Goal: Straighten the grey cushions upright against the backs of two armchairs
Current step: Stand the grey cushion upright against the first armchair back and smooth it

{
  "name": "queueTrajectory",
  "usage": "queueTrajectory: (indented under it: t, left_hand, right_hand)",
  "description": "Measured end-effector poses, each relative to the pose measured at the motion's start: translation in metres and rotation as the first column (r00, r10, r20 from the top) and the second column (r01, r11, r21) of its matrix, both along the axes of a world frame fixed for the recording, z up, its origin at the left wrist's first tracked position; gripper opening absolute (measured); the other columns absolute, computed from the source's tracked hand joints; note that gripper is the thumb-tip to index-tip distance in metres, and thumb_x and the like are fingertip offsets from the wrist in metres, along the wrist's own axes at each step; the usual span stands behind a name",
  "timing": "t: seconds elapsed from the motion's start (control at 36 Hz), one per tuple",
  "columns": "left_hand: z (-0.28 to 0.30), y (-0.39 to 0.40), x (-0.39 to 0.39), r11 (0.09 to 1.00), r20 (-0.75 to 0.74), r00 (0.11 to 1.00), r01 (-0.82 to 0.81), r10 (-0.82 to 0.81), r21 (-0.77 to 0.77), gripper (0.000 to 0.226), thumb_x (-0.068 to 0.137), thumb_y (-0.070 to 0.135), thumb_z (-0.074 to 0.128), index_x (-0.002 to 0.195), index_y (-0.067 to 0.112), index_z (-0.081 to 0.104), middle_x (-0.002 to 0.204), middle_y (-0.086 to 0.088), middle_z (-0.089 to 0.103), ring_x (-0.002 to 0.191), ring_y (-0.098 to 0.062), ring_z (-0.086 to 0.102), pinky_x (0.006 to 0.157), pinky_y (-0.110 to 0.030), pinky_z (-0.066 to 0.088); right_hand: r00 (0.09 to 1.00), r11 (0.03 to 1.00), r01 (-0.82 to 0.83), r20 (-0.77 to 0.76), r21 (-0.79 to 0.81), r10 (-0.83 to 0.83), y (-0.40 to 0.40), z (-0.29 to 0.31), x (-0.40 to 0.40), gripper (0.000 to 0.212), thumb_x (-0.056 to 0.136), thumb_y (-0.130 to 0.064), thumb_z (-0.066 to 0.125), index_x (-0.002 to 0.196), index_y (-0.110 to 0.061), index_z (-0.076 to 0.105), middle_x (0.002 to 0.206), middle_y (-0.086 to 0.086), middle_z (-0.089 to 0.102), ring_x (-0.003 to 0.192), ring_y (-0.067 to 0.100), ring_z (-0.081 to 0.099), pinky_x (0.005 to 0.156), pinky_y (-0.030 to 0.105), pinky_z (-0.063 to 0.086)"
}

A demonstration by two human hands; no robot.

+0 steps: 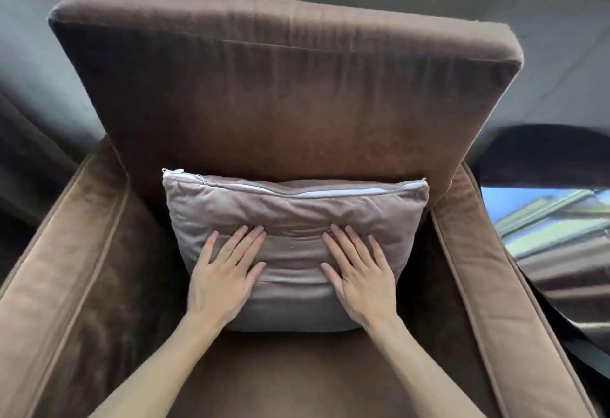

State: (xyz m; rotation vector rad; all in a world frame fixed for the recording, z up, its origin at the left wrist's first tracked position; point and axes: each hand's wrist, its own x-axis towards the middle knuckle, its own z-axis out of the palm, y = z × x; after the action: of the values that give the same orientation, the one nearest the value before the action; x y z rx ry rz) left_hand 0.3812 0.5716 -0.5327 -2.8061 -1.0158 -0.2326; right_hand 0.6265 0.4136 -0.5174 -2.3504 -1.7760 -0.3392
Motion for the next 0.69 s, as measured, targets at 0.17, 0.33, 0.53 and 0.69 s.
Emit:
queueTrajectory:
  t: [0.17, 0.33, 0.53, 0.69]
  left_hand:
    - [0.033, 0.007, -0.035, 0.999, -0.05, 0.998, 0.027, -0.028, -0.027, 0.063, 0.106, 0.049, 0.026, 0.162, 0.022, 0.017, 0.169, 0.005, 0.021, 0.156, -0.016, 0.022, 0.125, -0.054, 0.018]
    - [0.094, -0.025, -0.034, 0.941, 0.353, 0.935, 0.093, 0.029, -0.325, 0.031, 0.099, 0.043, 0.044, 0.111, 0.031, 0.07, 0.108, 0.016, 0.071, 0.103, -0.003, 0.064, 0.09, -0.024, 0.047]
    - [0.096, 0.001, 0.022, -0.036, -0.185, 0.967, -0.194, -0.173, -0.98, 0.038, 0.098, 0.044, 0.059, 0.129, 0.023, 0.067, 0.112, 0.015, 0.072, 0.109, -0.006, 0.065, 0.099, -0.027, 0.051]
    - [0.078, 0.044, 0.042, -0.037, -0.238, 0.968, -0.241, -0.075, -0.97, 0.051, 0.098, 0.026, 0.064, 0.147, 0.023, 0.052, 0.15, 0.009, 0.054, 0.132, -0.005, 0.05, 0.11, -0.019, 0.04]
  right_hand:
    - [1.0, 0.997, 0.001, -0.011, -0.08, -0.001, -0.03, 0.027, 0.015, 0.06, 0.103, -0.054, 0.036, 0.157, -0.028, 0.032, 0.165, -0.009, 0.028, 0.151, 0.013, 0.031, 0.123, 0.051, 0.024]
    - [0.936, 0.996, -0.05, -0.344, 0.078, 0.074, -0.036, 0.084, -0.025, 0.024, 0.098, -0.044, 0.051, 0.116, -0.032, 0.061, 0.113, -0.015, 0.065, 0.106, 0.009, 0.06, 0.089, 0.032, 0.048]
    - [0.274, 0.614, -0.56, -0.824, -0.556, -0.496, 0.031, 0.086, -0.047, 0.033, 0.09, -0.051, 0.064, 0.119, -0.036, 0.066, 0.118, -0.005, 0.072, 0.104, 0.009, 0.068, 0.093, 0.033, 0.054]
    - [0.391, 0.443, -0.543, -0.681, -0.714, -0.619, 0.078, 0.058, -0.006, 0.058, 0.091, -0.053, 0.064, 0.146, -0.046, 0.046, 0.153, -0.016, 0.044, 0.144, 0.012, 0.037, 0.118, 0.04, 0.034]
